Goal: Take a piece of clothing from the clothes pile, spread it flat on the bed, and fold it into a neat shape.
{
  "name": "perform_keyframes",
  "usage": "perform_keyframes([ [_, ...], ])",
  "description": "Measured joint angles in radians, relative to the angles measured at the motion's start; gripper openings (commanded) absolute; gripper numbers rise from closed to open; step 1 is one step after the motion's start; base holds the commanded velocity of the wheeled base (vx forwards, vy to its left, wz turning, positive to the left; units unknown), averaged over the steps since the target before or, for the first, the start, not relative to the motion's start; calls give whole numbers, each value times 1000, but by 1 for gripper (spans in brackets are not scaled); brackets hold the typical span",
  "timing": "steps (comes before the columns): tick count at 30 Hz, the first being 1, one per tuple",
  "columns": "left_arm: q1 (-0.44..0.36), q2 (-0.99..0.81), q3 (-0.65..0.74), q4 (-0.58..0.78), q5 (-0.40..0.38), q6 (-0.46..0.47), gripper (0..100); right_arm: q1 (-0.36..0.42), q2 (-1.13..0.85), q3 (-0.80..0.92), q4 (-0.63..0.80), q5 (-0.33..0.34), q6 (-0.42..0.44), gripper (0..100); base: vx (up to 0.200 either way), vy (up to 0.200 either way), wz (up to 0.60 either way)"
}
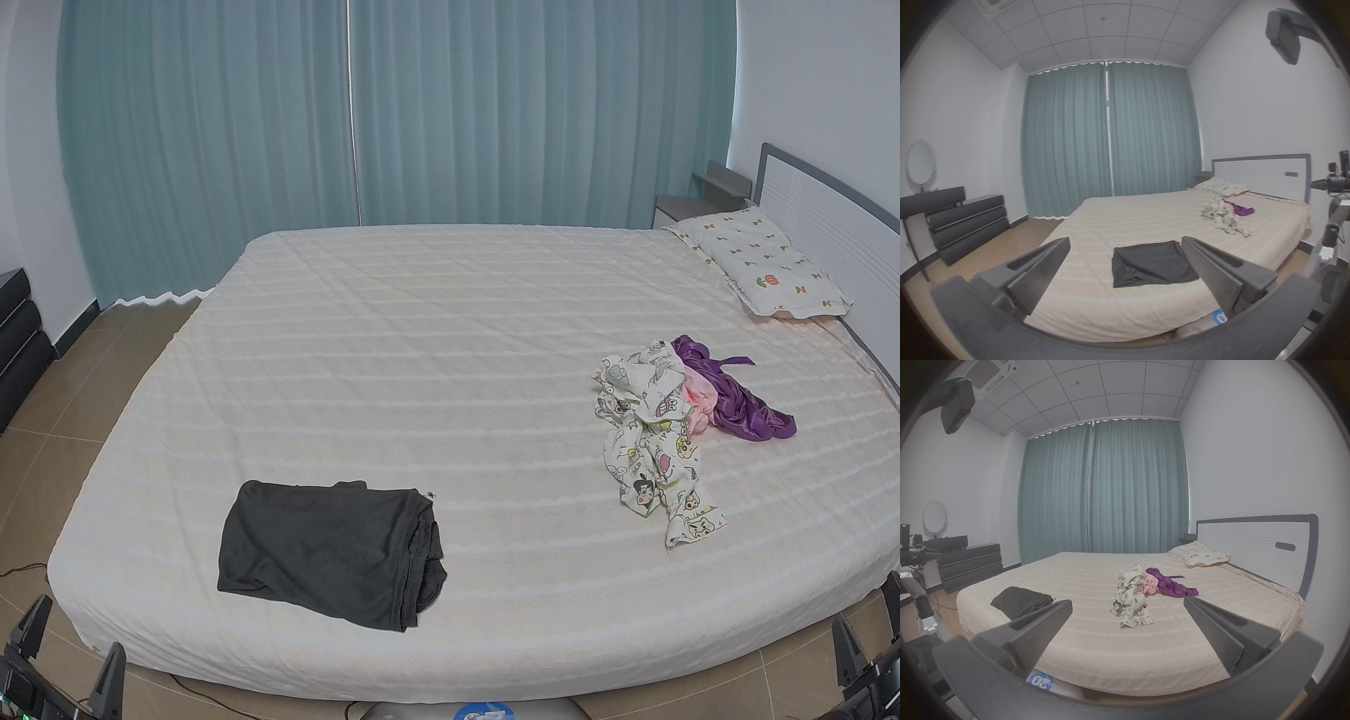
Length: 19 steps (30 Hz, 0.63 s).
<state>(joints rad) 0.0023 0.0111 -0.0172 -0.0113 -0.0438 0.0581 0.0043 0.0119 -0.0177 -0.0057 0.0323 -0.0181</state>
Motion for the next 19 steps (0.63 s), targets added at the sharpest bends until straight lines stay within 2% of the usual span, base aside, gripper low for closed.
perform_keyframes([
  [19, 0, 0, 0, 14, 37, -46, 100, 0, 1, 0, 0, -2, 2, 100, 0, 0, 0],
])
